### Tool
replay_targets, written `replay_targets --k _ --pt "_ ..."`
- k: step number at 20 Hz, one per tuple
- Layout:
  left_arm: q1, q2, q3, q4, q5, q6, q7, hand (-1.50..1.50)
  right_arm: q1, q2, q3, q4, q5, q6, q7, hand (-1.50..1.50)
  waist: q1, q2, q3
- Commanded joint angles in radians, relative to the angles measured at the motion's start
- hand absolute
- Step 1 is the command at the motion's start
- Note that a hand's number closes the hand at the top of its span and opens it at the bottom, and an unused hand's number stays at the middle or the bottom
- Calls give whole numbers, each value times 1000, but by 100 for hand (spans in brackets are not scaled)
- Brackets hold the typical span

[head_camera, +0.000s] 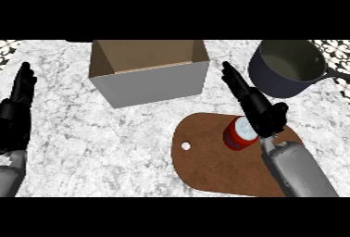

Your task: Pick the can from the cutting board and place it in the pot

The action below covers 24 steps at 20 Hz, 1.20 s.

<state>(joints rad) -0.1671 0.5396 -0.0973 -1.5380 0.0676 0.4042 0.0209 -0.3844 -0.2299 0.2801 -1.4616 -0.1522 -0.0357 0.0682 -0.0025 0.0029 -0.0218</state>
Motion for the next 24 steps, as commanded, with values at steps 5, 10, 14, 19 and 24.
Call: replay_targets --k 5,10,14,19,24 --pt "148 2 -6 8 37 -59 58 0 160 -219 -192 39 -77 22 206 150 -15 -7 21" --pt "193 -28 -24 59 75 -92 76 0 200 -404 -155 -30 368 -205 -97 -150 -41 -11 21" --pt "211 -22 -4 48 82 -132 49 0 437 -342 -206 -201 305 -271 -238 -150 -22 -9 22" --pt "170 -62 -16 59 39 -150 74 0 501 -448 -230 -358 286 -80 -69 -150 -9 -5 21" --pt "165 -66 -12 36 32 -147 96 0 304 -533 -177 -371 292 83 210 -150 10 -3 21"
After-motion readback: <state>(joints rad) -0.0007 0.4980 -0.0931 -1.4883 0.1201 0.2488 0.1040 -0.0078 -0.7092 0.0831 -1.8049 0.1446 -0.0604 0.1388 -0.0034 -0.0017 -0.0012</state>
